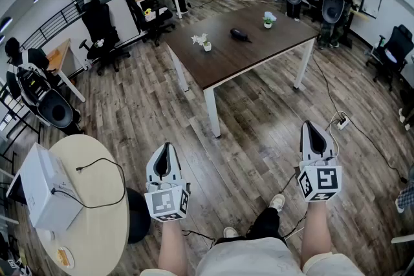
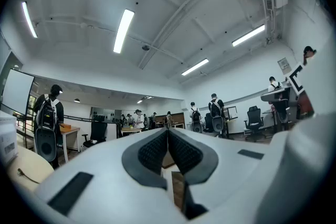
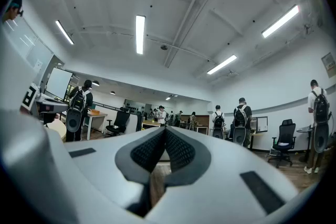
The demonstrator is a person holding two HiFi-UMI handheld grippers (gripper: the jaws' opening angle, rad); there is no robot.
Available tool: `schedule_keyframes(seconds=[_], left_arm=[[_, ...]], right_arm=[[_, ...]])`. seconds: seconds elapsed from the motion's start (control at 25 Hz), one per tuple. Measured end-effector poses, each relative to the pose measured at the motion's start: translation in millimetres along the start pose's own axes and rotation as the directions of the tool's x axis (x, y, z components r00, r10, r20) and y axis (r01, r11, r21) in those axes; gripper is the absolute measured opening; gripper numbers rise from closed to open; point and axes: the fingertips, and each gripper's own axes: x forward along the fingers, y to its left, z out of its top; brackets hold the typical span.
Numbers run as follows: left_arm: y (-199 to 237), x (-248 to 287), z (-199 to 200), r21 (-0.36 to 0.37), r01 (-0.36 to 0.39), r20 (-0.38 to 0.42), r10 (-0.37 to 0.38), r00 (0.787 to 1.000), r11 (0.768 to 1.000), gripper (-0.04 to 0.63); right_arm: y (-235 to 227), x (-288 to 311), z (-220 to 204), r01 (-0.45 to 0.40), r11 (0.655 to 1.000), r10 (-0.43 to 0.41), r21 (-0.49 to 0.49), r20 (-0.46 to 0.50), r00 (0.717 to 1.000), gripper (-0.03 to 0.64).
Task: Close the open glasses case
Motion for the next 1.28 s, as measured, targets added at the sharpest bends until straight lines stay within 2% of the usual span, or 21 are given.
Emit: schedule_keyframes(seconds=[0.32, 0.52, 0.68, 0.84, 0.88, 1.0, 1.12, 1.2, 1.28], left_arm=[[-5, -18, 6, 0.006, 0.006, 0.014, -0.006, 1.000, 1.000, 0.005], [-5, -23, 7, 0.017, 0.009, 0.012, -0.009, 1.000, 1.000, 0.005], [-6, -23, 4, 0.018, 0.014, 0.007, -0.014, 1.000, 1.000, 0.005], [-4, -19, 3, 0.034, -0.003, 0.003, 0.003, 1.000, 0.999, 0.006], [-4, -18, 2, 0.038, -0.006, -0.001, 0.006, 1.000, 0.999, 0.018], [-7, -15, -3, 0.045, 0.007, -0.026, -0.006, 1.000, 0.999, 0.170], [-9, -13, -8, 0.039, 0.024, -0.034, -0.023, 0.999, 0.999, 0.266], [-10, -9, -9, 0.032, 0.025, -0.033, -0.024, 0.999, 0.999, 0.287], [-12, -1, -10, 0.029, 0.029, -0.038, -0.028, 0.999, 0.999, 0.288]], right_arm=[[7, -18, -1, -0.004, 1.000, 0.004, 0.000, -0.003, 1.000, 0.000], [11, -21, -6, 0.006, 0.999, -0.006, 0.048, 0.002, 1.000, 0.002], [15, -22, -9, 0.004, 1.000, -0.003, 0.012, -0.011, 1.000, 0.002], [12, -20, -8, 0.019, 0.999, -0.019, 0.031, 0.001, 1.000, 0.014], [12, -19, -8, 0.019, 0.999, -0.019, 0.034, 0.002, 1.000, 0.034], [13, -17, -11, 0.010, 0.999, -0.010, 0.038, -0.004, 1.000, 0.114], [14, -13, -15, -0.001, 0.999, 0.001, 0.047, -0.006, 1.000, 0.198], [13, -7, -17, -0.006, 0.999, 0.007, 0.045, -0.008, 1.000, 0.246], [10, 1, -19, -0.015, 0.999, 0.015, 0.036, -0.015, 1.000, 0.253]])
